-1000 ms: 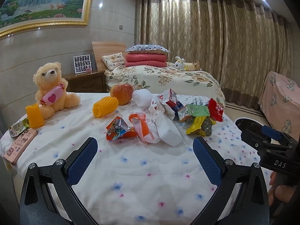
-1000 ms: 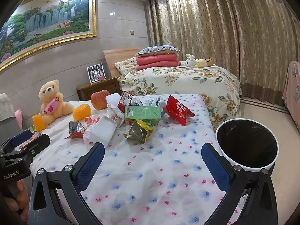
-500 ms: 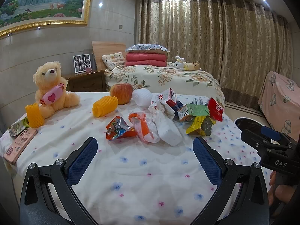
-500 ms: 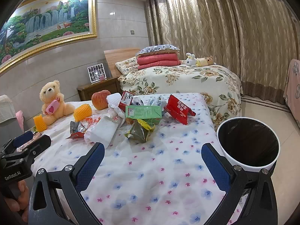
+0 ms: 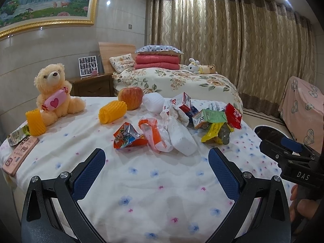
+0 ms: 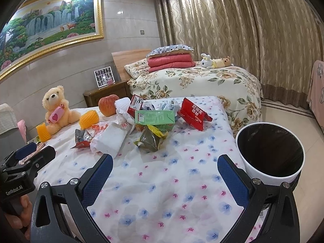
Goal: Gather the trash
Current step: 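Grasp the yellow snack bag with the right tool while the left tool approaches the white foam block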
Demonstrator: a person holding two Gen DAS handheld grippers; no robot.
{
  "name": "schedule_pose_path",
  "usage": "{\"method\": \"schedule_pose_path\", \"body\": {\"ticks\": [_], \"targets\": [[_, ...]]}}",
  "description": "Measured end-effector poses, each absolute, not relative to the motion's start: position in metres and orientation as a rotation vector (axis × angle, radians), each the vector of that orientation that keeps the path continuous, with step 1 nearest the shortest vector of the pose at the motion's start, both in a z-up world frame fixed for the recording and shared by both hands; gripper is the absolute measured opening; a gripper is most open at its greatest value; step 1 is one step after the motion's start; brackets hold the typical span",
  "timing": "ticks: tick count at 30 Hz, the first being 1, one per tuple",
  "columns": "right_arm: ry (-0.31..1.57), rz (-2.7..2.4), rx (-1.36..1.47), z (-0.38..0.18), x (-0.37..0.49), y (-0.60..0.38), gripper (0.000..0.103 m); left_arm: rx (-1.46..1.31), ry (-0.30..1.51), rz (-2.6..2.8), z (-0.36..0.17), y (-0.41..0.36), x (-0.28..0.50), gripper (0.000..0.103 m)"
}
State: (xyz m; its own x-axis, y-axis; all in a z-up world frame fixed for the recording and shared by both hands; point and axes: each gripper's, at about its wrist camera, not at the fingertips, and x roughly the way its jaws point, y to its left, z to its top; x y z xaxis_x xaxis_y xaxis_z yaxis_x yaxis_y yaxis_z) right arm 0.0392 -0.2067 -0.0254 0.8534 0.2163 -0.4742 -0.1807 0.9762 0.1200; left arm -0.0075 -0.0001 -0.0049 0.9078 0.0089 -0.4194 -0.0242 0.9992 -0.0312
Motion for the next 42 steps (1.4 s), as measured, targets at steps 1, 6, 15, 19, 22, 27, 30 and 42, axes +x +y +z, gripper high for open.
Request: {"method": "schedule_pose_path", "body": {"ticks": [1,6,15,19,22,27,30,42], "targets": [[0.512,0.210,0.074,-0.026,0.040,-0.207,0.103,-0.036,0.439,0.018,-0.006,0.001,-0.006,0.103],[0.544,0.207,0.078,-0.031,0.045,-0.206,0.103,-0.049,0.470,0.020,-0.012,0.004,-0.001,0.103],[0.606,0.181,0.121,-0.035,0.067,-0.216,0.102,-0.073,0.534,0.016,-0.020,0.012,0.020,0.103],[0.650,0.179,0.149,-0.038,0.084,-0.219,0.093,-0.083,0.567,-0.005,-0.023,0.008,0.035,0.100],[0.684,0.202,0.168,-0.040,0.097,-0.218,0.085,-0.082,0.579,-0.026,-0.022,0.003,0.046,0.094],[0.723,0.240,0.184,-0.043,0.116,-0.212,0.074,-0.067,0.590,-0.053,-0.021,-0.007,0.065,0.089],[0.759,0.258,0.190,-0.049,0.128,-0.208,0.065,-0.064,0.604,-0.067,-0.022,-0.011,0.076,0.081],[0.867,0.328,0.245,-0.066,0.159,-0.206,0.014,-0.016,0.712,-0.132,-0.045,-0.032,0.108,0.049]]}}
